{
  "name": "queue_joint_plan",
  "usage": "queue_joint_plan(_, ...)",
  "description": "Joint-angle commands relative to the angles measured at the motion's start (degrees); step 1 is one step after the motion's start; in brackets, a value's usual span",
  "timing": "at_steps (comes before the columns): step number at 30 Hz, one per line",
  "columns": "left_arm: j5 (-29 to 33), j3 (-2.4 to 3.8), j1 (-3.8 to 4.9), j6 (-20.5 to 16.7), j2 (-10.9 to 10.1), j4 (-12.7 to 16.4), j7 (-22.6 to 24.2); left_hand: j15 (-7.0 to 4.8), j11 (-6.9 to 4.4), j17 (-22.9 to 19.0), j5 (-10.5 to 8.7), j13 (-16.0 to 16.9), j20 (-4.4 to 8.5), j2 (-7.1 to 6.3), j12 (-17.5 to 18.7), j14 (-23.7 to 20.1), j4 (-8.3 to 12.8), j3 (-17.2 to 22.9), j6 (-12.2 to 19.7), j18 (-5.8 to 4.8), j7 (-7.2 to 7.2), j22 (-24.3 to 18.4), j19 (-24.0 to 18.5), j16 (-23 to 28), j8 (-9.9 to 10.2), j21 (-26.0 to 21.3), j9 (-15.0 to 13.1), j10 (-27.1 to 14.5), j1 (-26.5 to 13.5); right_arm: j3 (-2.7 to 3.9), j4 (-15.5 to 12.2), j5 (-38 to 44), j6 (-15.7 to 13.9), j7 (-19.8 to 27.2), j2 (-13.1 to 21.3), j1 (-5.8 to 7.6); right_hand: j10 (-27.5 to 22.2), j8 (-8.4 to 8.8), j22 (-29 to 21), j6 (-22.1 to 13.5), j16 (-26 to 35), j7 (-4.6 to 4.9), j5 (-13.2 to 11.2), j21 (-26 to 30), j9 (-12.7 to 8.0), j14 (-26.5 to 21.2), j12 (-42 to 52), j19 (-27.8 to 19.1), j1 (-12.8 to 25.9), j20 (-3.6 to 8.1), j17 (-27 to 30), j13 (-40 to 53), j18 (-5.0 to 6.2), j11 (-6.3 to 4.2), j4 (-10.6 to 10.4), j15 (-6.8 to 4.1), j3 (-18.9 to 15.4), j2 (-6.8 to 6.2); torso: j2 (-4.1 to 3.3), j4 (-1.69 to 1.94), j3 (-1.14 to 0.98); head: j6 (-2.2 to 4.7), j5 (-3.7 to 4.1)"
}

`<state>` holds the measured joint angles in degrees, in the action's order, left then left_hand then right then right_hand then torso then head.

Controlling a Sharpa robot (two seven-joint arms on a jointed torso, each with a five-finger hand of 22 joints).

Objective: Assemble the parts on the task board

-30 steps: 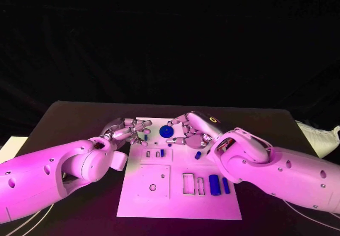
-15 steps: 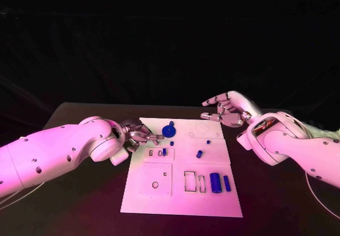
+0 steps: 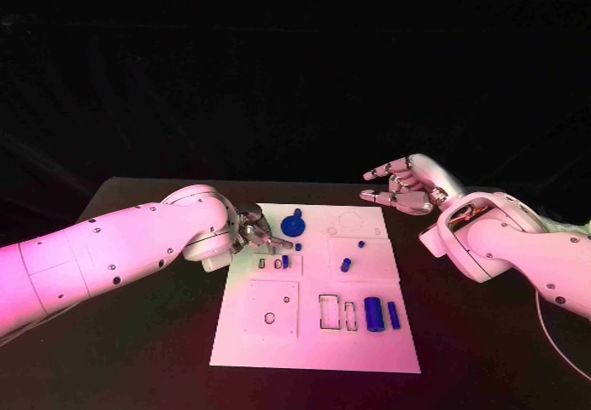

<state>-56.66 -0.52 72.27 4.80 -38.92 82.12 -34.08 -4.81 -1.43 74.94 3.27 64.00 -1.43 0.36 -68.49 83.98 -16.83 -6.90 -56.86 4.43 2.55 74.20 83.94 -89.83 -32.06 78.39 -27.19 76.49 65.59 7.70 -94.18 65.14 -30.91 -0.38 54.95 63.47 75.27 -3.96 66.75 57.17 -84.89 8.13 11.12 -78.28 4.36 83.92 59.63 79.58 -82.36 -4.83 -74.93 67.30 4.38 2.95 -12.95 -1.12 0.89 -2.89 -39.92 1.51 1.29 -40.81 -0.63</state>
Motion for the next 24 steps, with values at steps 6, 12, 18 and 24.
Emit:
queue_joint_plan(6,-3.53,0.00,0.38,7.35,2.80,-2.45,-3.17,-0.10,-0.12,15.06,-0.49,0.27,0.08,-0.07,-0.43,6.02,0.09,-1.56,0.65,-1.00,-0.13,0.69,0.23,-0.17,-0.87,0.67,-1.09,0.47,-1.17,-0.05,0.54,-0.71,1.09,-0.90,-0.61,-0.11,-0.69,0.06,-0.42,0.29,0.29,0.04,0.52,0.39,-0.01,4.04,-0.88,-0.55,-0.20,0.10,-6.04,-0.62,0.38,0.10,0.26,-0.15,0.00,-0.03,-0.02,0.03,0.15,-0.65,-0.03)
queue_joint_plan(12,-3.93,0.02,0.41,8.46,3.76,-3.08,-3.33,-0.16,-0.19,15.06,-0.43,0.26,0.13,0.38,-0.41,6.02,0.23,-1.80,0.79,-1.03,-0.21,0.91,0.22,-0.17,-1.26,0.80,-1.68,0.42,-0.75,-0.10,0.94,-0.70,1.80,-1.37,-0.92,-0.14,-0.85,0.10,-0.59,0.25,0.39,0.06,0.69,0.51,-0.03,4.01,-1.25,-0.62,0.03,0.10,-5.91,-0.94,0.41,0.12,0.13,-0.15,-0.15,0.05,-0.11,-0.10,0.17,-0.84,0.04)
queue_joint_plan(18,-4.37,0.01,0.41,8.60,4.64,-3.37,-3.25,-0.18,-0.21,15.06,-0.37,0.26,0.14,0.83,-0.39,6.02,0.31,-1.93,1.03,-1.05,-0.24,1.09,0.21,-0.17,-1.58,0.90,-2.24,0.38,0.00,-0.18,1.31,-0.70,2.55,-1.94,-1.19,-0.17,-1.11,0.12,-1.00,0.22,0.54,0.06,0.83,0.74,-0.05,3.96,-1.82,-0.80,0.20,0.10,-5.69,-1.39,0.49,0.12,0.02,-0.14,-0.26,0.12,-0.12,-0.01,0.18,-0.93,0.29)
queue_joint_plan(24,-4.48,-0.01,0.40,8.25,5.32,-3.62,-3.11,-0.18,-0.22,15.06,-0.33,0.20,0.15,0.99,-0.32,6.02,0.35,-1.99,1.16,-1.04,-0.25,1.09,0.17,-0.17,-1.72,0.89,-2.52,0.33,0.40,-0.28,1.67,-0.68,3.18,-2.40,-1.50,-0.25,-1.38,0.14,-1.38,0.19,0.68,0.06,0.91,0.95,-0.06,3.91,-2.39,-0.97,0.38,0.09,-5.49,-1.85,0.56,0.12,-0.09,-0.14,-0.39,0.14,-0.08,-0.06,0.16,-1.06,0.26)
